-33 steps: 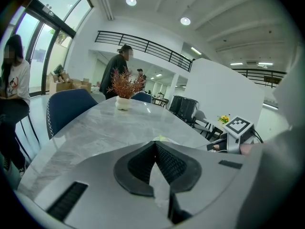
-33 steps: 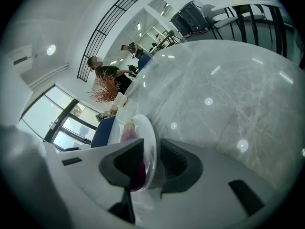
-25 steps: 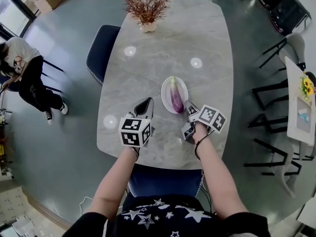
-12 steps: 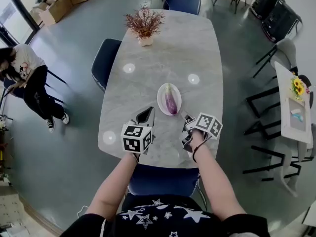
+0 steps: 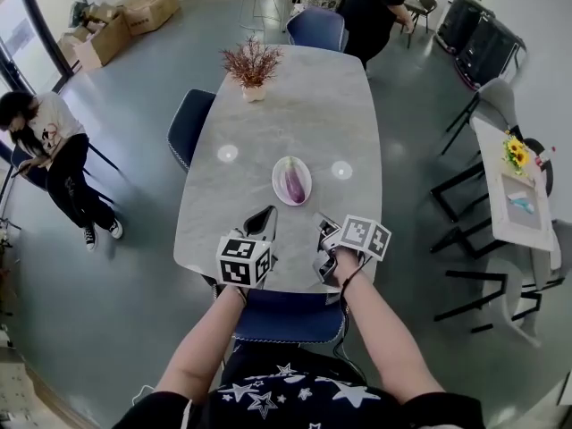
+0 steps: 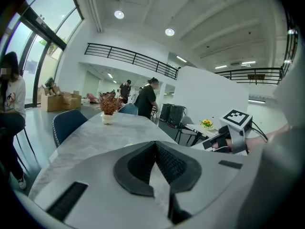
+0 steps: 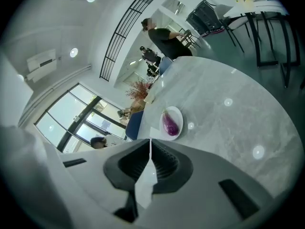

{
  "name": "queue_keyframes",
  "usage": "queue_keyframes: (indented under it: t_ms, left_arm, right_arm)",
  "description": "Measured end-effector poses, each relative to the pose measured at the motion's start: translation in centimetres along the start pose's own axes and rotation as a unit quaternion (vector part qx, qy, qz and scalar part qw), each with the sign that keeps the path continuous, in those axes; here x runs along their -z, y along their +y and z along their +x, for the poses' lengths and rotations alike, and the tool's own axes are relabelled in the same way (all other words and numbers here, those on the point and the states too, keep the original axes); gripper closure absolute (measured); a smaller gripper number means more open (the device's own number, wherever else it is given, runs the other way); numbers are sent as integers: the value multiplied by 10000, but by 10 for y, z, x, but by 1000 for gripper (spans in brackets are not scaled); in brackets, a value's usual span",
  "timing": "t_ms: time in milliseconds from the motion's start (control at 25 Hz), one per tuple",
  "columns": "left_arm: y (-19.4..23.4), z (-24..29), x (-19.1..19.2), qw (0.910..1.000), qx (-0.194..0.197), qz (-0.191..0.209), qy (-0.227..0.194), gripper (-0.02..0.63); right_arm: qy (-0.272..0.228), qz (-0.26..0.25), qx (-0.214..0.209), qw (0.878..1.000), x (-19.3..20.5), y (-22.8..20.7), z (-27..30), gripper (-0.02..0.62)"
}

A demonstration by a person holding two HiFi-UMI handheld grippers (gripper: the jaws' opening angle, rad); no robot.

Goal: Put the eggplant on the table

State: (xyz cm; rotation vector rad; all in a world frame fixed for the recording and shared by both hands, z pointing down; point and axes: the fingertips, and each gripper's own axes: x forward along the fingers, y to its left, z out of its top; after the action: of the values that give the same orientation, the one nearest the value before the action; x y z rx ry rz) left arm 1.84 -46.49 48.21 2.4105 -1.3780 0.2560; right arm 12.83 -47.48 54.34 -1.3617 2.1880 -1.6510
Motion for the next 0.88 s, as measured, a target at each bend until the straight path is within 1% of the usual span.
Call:
queue_keyframes:
  t_ms: [120,440,640,720,880]
  left_arm:
    - [-16,-18,3,10000,1,47,-54,598]
    - [-43,-68,17,9998,-136,34,-153,598]
    - [-53,-80,35,9999,-148,25,-62,598]
    - [-56,-84,39,9999,-145,-18,-58,598]
    - [-65,-93,41,9999,-45,40,-89,598]
  right_arm:
    - [39,-16,-82,10000,14,6,-20,591]
    - [140,14,-287,9995,51,11,-59,591]
    - [205,157,-299,9992,68,4,-70,591]
    - [196,185,-345,9990,73,5,-74,591]
    - [95,195,-495,9985,78,13,-84,591]
